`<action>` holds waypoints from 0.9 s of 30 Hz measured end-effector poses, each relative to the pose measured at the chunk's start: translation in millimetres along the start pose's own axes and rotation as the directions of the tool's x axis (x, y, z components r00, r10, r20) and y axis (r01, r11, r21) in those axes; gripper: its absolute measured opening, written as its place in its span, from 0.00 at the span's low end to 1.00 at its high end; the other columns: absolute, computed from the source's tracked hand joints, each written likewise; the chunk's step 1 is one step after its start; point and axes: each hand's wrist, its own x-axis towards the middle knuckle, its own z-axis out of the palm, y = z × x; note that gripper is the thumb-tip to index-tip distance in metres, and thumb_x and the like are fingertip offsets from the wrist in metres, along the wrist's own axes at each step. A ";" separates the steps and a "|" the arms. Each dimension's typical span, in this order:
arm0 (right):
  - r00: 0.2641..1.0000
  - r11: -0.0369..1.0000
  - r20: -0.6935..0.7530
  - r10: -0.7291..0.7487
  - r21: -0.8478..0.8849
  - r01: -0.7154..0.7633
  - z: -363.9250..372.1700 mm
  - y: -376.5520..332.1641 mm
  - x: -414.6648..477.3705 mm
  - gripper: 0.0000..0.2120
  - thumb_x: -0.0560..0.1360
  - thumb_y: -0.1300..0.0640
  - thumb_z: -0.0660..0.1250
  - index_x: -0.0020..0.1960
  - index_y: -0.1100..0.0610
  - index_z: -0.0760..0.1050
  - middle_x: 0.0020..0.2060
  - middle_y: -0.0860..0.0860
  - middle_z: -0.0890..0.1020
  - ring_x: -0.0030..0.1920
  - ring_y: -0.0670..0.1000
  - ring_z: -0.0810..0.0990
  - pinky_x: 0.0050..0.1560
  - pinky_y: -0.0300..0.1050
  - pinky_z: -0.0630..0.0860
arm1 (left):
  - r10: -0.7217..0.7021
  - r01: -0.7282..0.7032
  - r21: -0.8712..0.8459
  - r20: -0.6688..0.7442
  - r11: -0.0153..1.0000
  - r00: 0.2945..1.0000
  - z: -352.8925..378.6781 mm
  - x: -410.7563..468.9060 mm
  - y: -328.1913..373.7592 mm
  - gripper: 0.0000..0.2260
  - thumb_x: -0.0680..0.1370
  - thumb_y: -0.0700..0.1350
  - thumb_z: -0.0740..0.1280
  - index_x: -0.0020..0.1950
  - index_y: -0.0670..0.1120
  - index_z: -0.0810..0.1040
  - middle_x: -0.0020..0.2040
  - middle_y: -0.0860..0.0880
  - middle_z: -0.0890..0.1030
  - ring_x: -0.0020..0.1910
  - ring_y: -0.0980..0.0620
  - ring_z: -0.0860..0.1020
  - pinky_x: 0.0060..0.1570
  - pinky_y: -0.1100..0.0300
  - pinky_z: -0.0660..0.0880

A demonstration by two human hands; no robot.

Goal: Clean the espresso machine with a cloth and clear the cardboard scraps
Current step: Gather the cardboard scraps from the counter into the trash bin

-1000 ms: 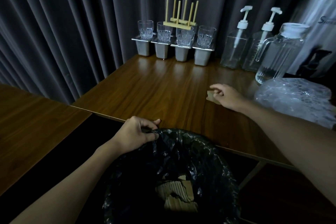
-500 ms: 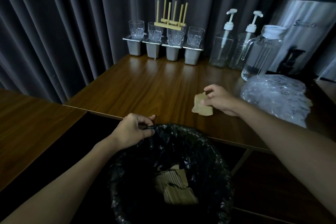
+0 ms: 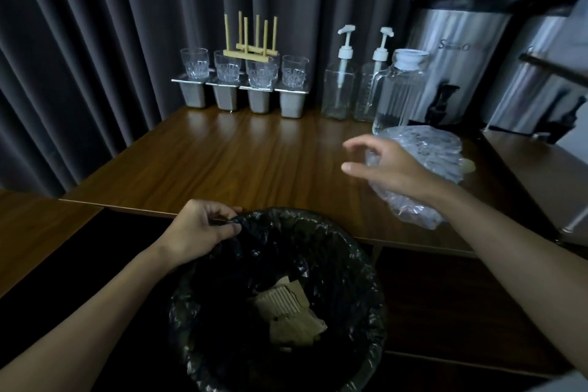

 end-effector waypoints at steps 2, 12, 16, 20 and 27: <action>0.988 0.968 -0.149 0.032 -0.240 -0.067 -31.0 33.5 -1.2 0.33 0.70 0.40 0.72 0.71 0.48 0.67 0.69 0.49 0.69 0.71 0.50 0.65 0.68 0.51 0.65 | 0.010 -0.010 0.011 -0.022 1.000 1.000 11.0 0.1 11.2 0.04 0.74 0.36 0.75 0.39 0.42 0.86 0.50 0.55 0.85 0.55 0.69 0.79 0.54 0.67 0.74; 0.927 0.941 0.161 0.337 -0.055 -0.333 -70.8 125.4 -2.8 0.61 0.63 0.44 0.80 0.79 0.46 0.39 0.79 0.48 0.47 0.77 0.52 0.52 0.72 0.46 0.58 | -0.023 0.025 0.052 -0.052 0.998 0.998 70.7 -4.2 56.1 0.06 0.74 0.38 0.75 0.38 0.39 0.84 0.51 0.53 0.86 0.55 0.67 0.80 0.53 0.66 0.75; 0.937 0.944 0.151 0.315 -0.154 -0.293 -45.5 135.3 -0.7 0.61 0.58 0.39 0.80 0.76 0.36 0.41 0.79 0.47 0.52 0.77 0.56 0.55 0.73 0.65 0.58 | -0.066 0.070 0.033 -0.092 0.997 0.994 81.3 -12.5 65.0 0.05 0.75 0.36 0.74 0.39 0.37 0.83 0.49 0.52 0.86 0.56 0.68 0.80 0.47 0.74 0.74; 0.947 0.935 0.062 0.314 -0.195 -0.297 -23.1 136.8 -1.8 0.55 0.66 0.50 0.76 0.77 0.39 0.40 0.77 0.49 0.57 0.71 0.57 0.66 0.68 0.64 0.59 | -0.091 0.099 0.041 -0.168 0.994 0.982 84.9 -27.5 71.8 0.04 0.75 0.36 0.74 0.39 0.39 0.84 0.46 0.54 0.86 0.46 0.67 0.82 0.41 0.74 0.74; 0.938 0.858 -0.059 0.342 -0.388 -0.337 -17.7 134.3 -5.0 0.30 0.68 0.46 0.73 0.68 0.52 0.70 0.67 0.57 0.65 0.68 0.60 0.66 0.68 0.64 0.62 | -0.112 0.125 0.042 -0.231 0.991 0.967 75.0 -43.1 79.5 0.04 0.75 0.38 0.74 0.40 0.41 0.85 0.41 0.51 0.87 0.40 0.56 0.85 0.37 0.65 0.79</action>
